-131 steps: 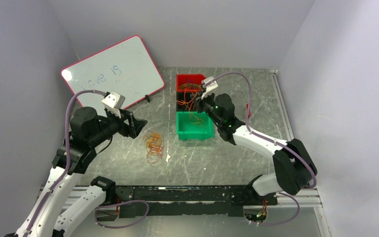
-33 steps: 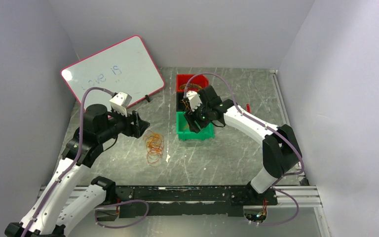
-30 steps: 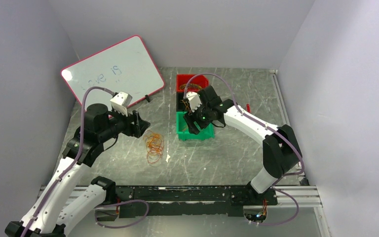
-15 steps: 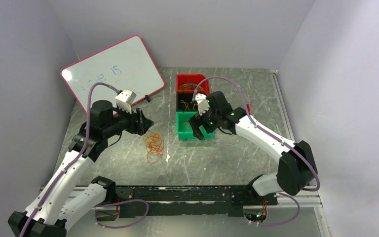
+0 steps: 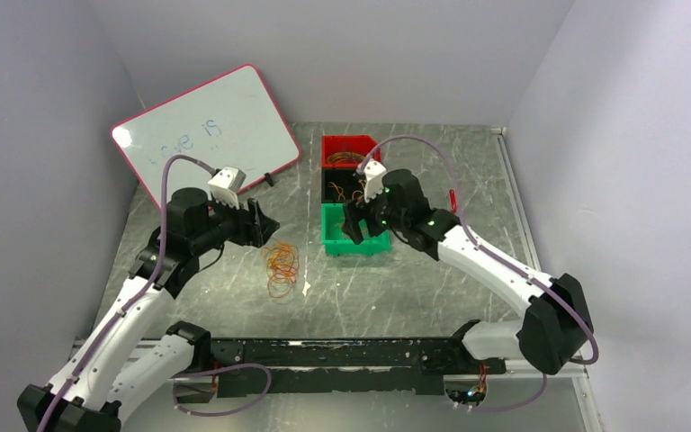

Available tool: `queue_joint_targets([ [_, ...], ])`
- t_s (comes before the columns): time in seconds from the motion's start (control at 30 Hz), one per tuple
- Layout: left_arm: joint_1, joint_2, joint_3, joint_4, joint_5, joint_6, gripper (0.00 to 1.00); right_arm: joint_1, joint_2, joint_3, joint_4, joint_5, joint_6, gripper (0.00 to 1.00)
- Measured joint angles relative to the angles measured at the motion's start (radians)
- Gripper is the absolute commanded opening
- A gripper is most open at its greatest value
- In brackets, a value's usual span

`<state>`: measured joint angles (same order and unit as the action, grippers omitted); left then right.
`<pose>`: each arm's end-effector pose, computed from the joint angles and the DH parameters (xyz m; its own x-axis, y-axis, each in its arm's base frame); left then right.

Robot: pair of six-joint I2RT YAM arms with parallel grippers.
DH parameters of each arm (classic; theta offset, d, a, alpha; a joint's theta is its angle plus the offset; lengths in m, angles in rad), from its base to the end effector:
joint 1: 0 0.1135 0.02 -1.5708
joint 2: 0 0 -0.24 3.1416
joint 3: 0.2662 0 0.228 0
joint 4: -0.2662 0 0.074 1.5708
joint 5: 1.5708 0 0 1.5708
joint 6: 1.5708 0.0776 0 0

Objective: Untangle the cables

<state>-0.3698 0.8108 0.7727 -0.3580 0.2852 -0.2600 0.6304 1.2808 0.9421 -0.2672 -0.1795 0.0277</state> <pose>0.1914 -0.0976 0.2817 -0.4990 -0.0711 -0.8637 0.4766 0.8098 -0.3421 0.2361 0.1894 0.2413 -0.4792 -0.3159 -0.8189 -0.6855 0.7173 0.1244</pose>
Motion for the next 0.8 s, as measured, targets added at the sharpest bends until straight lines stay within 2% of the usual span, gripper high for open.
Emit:
queue_joint_targets([
  [0.27,0.001,-0.072,-0.043,-0.02,-0.196,-0.09,0.73,0.215,0.106,0.027,0.132,0.107,0.092,0.67],
  [0.43,0.011,-0.092,-0.043,-0.071,-0.307,-0.138,0.73,0.287,0.179,0.07,0.211,0.136,0.202,0.6],
  [0.8,0.016,-0.18,-0.047,-0.099,-0.329,-0.152,0.73,0.381,0.419,0.161,0.29,0.204,0.362,0.45],
])
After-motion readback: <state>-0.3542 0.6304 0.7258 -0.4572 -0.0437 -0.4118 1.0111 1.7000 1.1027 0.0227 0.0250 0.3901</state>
